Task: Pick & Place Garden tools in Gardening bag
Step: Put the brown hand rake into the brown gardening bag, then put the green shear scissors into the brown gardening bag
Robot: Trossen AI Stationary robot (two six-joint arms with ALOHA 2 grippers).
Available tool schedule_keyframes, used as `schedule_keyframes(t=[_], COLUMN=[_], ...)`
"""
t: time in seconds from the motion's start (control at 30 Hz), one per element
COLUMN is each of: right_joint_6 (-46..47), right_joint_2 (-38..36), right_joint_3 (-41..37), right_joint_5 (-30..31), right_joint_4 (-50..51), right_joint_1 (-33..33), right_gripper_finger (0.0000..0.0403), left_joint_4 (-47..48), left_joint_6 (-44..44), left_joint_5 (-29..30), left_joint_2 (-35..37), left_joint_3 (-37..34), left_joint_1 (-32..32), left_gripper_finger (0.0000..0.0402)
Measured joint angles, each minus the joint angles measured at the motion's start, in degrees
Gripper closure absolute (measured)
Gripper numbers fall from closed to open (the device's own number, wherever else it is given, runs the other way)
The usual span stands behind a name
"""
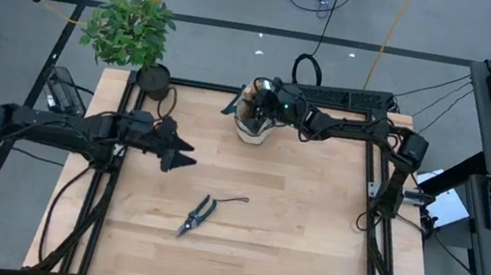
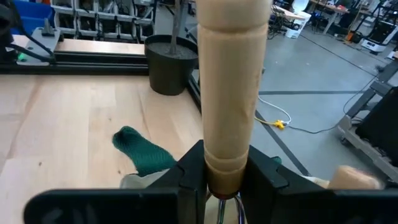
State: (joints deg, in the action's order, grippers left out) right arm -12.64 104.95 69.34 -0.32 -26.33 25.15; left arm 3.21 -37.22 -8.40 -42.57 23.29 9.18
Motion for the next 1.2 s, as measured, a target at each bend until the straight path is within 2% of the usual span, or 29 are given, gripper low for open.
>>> schedule_keyframes(t=[0.37, 0.57, 0.7, 0.87, 1.2], right_joint_6=[4.39, 7.5, 7.56, 9.62, 9.86], right_joint_2=[0.0, 0.0, 0.0, 0.0, 0.0], right_joint_3=[-5.84, -5.94, -5.96, -5.96, -5.97], right_joint_5=[0.08, 0.61, 3.49, 3.28, 3.28], right_joint_4=[-3.66, -3.56, -3.52, -3.8, -6.39], right_joint_1=[0.72, 0.79, 0.78, 0.92, 0.92], right_gripper_finger=[0.0341, 0.0312, 0.029, 0.0269, 0.027], left_joint_4=[0.03, 0.0, 0.01, 0.0, 0.0], left_joint_6=[1.11, 0.35, -0.23, -0.43, -0.56], left_joint_5=[-0.56, -0.65, -0.72, -0.76, -0.76], left_joint_2=[0.0, 0.0, 0.0, 0.0, 0.0], left_joint_3=[0.01, 0.01, 0.0, 0.0, 0.01], left_joint_1=[1.1, 1.1, 1.1, 1.1, 1.1], left_gripper_finger=[0.0036, 0.0036, 0.0036, 0.0036, 0.0036])
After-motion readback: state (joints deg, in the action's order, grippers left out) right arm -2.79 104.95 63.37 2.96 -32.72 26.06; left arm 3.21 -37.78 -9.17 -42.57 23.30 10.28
